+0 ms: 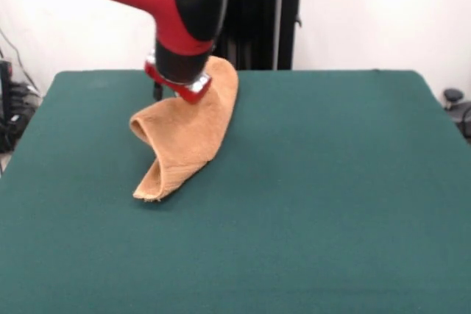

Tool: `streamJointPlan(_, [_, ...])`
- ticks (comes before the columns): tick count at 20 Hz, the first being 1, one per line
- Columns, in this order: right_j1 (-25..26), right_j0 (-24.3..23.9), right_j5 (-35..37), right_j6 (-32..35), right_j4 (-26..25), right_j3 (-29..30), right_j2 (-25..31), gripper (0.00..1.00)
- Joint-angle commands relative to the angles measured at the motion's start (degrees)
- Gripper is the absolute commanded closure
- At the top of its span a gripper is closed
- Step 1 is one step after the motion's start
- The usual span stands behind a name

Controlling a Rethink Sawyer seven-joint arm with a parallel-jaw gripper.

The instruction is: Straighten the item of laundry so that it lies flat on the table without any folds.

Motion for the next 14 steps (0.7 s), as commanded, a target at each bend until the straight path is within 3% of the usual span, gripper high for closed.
streamJointPlan(1, [1.0, 5.7, 9.9, 16.9, 8.2, -4.2, 0.7, 0.0])
streamJointPlan(10, [0.9, 6.2, 13.2, 14.9, 12.2, -5.4, -0.6, 0.0])
streamJointPlan(14, [2.1, 9.0, 12.1, 18.9, 14.2, -5.9, -2.0, 0.0])
